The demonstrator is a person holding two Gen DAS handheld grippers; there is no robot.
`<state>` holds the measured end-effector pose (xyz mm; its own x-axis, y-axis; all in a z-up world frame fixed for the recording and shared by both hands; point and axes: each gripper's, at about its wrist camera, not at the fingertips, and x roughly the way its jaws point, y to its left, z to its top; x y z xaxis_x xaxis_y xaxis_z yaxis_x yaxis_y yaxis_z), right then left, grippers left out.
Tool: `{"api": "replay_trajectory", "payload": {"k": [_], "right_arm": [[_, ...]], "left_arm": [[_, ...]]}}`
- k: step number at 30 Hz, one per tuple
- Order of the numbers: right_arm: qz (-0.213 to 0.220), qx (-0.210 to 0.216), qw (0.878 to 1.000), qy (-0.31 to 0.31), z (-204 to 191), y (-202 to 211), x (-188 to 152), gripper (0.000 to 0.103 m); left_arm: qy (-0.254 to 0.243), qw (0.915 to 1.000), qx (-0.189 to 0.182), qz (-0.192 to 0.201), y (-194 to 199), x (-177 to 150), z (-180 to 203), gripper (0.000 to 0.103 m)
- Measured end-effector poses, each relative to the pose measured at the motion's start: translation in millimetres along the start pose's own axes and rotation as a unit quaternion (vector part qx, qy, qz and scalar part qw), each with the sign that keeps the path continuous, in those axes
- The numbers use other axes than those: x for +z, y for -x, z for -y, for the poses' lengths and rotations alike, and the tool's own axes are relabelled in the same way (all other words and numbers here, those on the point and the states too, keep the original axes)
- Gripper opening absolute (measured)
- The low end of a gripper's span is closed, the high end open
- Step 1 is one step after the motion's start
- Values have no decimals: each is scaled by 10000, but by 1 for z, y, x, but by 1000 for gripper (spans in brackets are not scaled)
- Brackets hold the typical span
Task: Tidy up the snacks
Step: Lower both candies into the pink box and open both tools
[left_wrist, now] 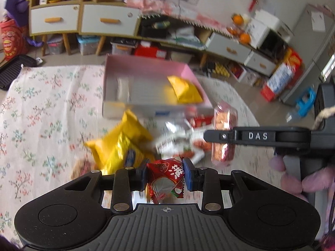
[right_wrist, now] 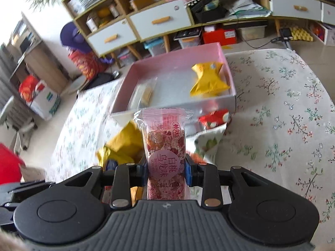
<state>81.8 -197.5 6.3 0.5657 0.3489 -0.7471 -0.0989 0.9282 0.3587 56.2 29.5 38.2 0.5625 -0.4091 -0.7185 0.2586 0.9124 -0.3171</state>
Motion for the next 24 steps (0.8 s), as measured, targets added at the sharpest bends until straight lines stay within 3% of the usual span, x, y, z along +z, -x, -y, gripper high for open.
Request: {"api": "replay_trajectory", "payload": {"k": [13, 19, 24], "right_arm": [[681, 8, 9960, -573, 18, -22, 39, 29], [805, -4, 9956, -470, 17, -39, 61, 29], [875, 91, 9956, -326, 18, -57, 78, 29]], "left_arm": [[822, 9928, 322, 814, -53, 46, -12, 31], [368, 9939, 393, 963, -84, 71, -4, 31], [228, 9952, 454, 840, -118, 79, -8, 31]]}}
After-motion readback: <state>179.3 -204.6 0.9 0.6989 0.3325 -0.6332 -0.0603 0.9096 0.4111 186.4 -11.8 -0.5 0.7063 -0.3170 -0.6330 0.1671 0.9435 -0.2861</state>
